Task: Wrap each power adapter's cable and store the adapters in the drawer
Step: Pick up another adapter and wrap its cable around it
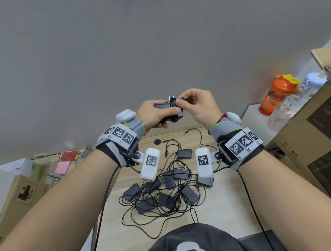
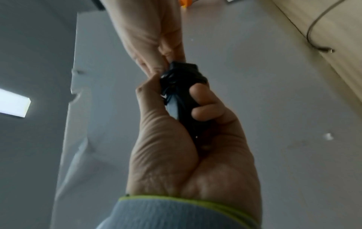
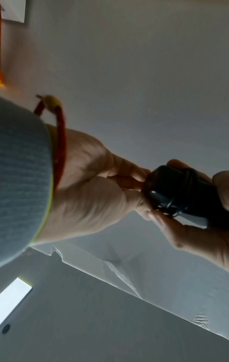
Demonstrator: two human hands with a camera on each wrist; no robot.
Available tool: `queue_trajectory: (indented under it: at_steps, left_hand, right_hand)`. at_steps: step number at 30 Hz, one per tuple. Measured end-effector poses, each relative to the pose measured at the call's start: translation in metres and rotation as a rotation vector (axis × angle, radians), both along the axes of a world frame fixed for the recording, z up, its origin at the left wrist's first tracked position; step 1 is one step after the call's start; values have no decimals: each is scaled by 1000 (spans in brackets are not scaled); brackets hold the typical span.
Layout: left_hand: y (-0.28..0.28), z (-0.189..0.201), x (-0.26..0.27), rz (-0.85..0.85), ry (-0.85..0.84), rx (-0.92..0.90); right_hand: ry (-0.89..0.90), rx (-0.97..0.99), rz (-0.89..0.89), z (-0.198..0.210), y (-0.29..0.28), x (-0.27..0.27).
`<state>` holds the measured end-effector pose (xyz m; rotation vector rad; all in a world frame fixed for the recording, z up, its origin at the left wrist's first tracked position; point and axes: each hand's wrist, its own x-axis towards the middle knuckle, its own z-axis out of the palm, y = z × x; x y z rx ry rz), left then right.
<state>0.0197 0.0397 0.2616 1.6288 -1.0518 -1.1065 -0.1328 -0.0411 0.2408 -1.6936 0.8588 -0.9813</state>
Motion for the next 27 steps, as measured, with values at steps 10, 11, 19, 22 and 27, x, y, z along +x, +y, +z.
queue_trajectory:
  at_steps: [10, 11, 19, 22, 27]
  left_hand:
    - [7, 1, -13, -146, -127, -32]
    - [7, -1, -15, -160, -122, -26]
    - [13, -20, -33, -232, -110, 53]
    - [17, -33, -43, -281, -155, 76]
    - [30, -59, -65, -387, -175, 107]
  right_hand:
    - [35, 15, -190, -4, 0, -3]
    - [50, 19, -196, -6, 1, -5]
    - [274, -13, -354, -27, 21, -26]
    - [276, 37, -360, -38, 34, -39]
    - [148, 277, -295, -63, 63, -67]
